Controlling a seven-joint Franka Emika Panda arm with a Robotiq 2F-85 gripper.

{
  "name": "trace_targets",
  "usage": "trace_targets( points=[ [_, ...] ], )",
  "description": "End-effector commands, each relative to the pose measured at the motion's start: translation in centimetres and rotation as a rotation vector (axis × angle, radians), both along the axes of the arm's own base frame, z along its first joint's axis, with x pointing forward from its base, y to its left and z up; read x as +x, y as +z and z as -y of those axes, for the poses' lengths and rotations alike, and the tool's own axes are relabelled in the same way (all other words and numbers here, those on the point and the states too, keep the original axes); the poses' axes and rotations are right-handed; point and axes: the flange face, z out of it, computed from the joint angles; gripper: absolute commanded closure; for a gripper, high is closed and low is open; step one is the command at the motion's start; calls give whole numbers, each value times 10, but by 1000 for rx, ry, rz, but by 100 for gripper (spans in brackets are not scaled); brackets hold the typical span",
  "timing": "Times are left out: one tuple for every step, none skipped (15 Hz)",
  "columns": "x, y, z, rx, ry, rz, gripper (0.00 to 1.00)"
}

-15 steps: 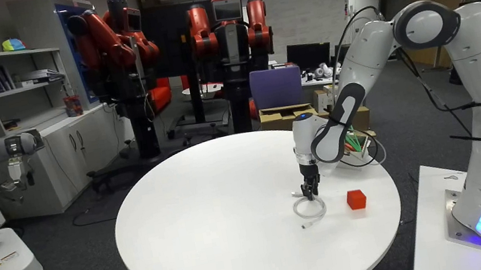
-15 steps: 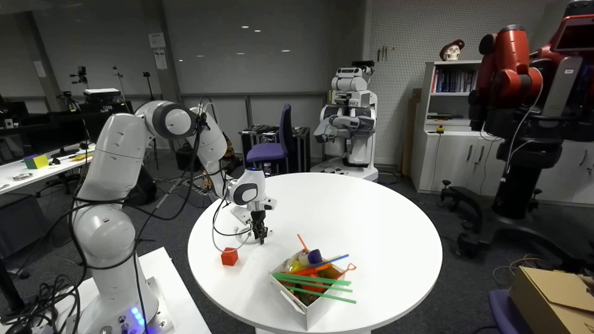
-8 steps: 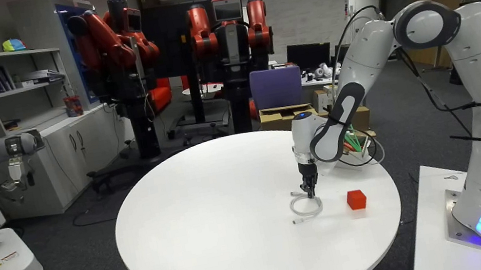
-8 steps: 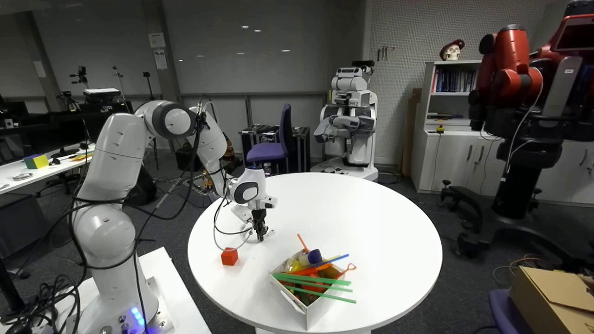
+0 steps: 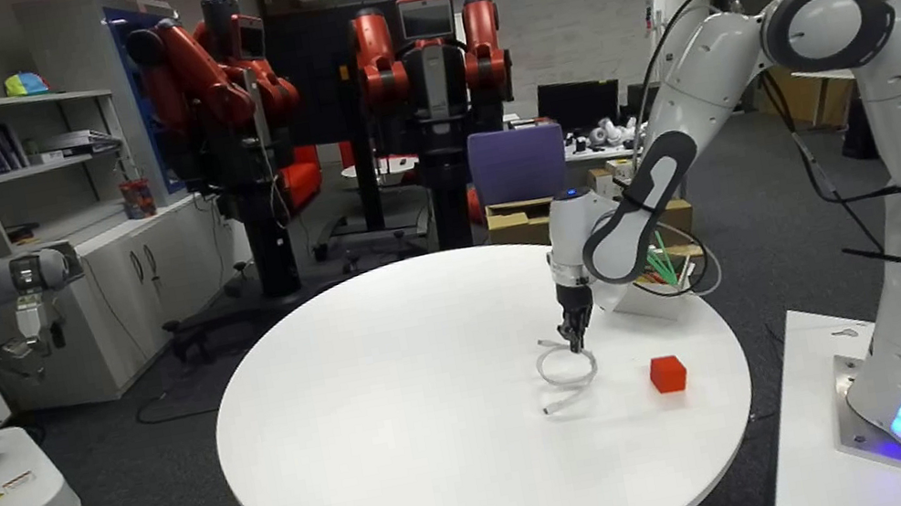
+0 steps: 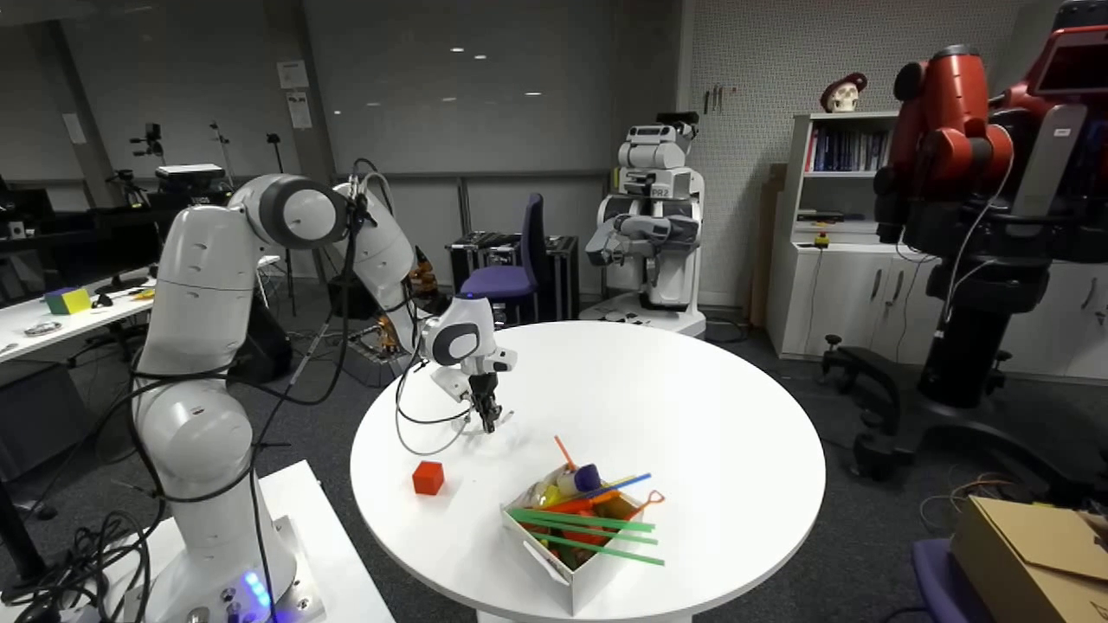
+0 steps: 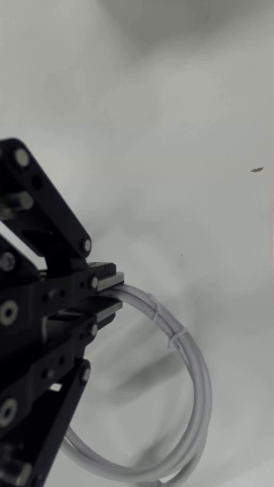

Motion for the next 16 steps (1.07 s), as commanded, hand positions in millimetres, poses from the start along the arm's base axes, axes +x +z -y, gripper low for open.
trace_targets(
  points=[
    [-26,59,21,22,-40,65,97],
    [-27,71,30,26,-68,91,97],
    [-29,86,41,31,-122,115,97],
    [-32,99,53,32,-176,126,97],
    [-35,113,67,41,-239,142,97],
    [-38,125,82,41,-289,169,97],
    [-39,138,100,44,-332,213,97],
    [-40,150,119,46,-380,242,97],
    [-40,160,137,44,-427,272,97],
    [-40,168,159,36,-476,301,97],
    [-41,175,182,6,-511,331,97],
    [-42,178,204,-24,-544,346,97],
    [-48,180,227,-72,-564,344,97],
    [-56,180,247,-117,-585,312,97],
    [-64,179,265,-163,-596,278,97],
    [-75,178,280,-197,-599,237,97]
  ],
)
